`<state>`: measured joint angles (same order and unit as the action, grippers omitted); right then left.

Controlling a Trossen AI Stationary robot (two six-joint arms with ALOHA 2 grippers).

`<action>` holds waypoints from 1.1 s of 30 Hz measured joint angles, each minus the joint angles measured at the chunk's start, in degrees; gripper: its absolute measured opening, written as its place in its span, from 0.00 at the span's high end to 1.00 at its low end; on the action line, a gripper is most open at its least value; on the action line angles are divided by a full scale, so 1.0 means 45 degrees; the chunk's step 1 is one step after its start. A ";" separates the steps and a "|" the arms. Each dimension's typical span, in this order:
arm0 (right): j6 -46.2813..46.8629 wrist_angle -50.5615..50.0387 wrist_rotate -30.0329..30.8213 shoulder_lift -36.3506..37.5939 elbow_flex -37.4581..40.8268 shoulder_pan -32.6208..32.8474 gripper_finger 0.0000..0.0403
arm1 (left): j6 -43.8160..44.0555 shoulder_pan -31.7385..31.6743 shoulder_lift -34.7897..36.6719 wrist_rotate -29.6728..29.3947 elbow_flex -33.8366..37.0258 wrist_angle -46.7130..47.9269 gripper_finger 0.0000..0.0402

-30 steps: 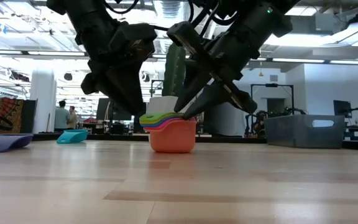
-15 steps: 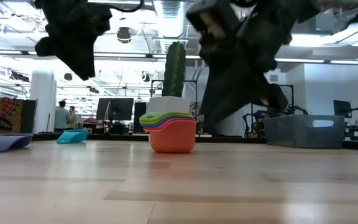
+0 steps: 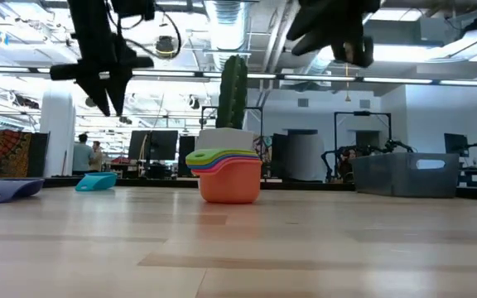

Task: Nest measuring cups in basket
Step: Stack the light blue measuring cup on top of the green measuring cup

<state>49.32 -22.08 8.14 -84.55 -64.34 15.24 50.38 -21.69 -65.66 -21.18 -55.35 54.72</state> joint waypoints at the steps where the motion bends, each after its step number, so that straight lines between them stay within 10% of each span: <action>1: -0.0266 -0.0165 0.0027 0.0229 0.0000 -0.0129 0.73 | -0.0141 -0.0462 -0.0109 0.0061 0.0000 0.0057 0.70; 16: -0.1511 -0.1743 -0.0135 0.0841 0.0019 -0.2327 0.73 | -0.1957 -0.5308 -0.4552 0.0566 0.0005 -0.0235 0.58; 33: -0.2404 -0.1870 -0.0915 0.0854 0.0000 -0.3495 0.73 | -0.1106 -0.5825 -0.6718 0.1132 0.0065 -0.1207 0.58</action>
<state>38.50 -30.50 4.02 -80.71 -64.34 -0.49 45.40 -47.90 -95.89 -16.09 -55.06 49.29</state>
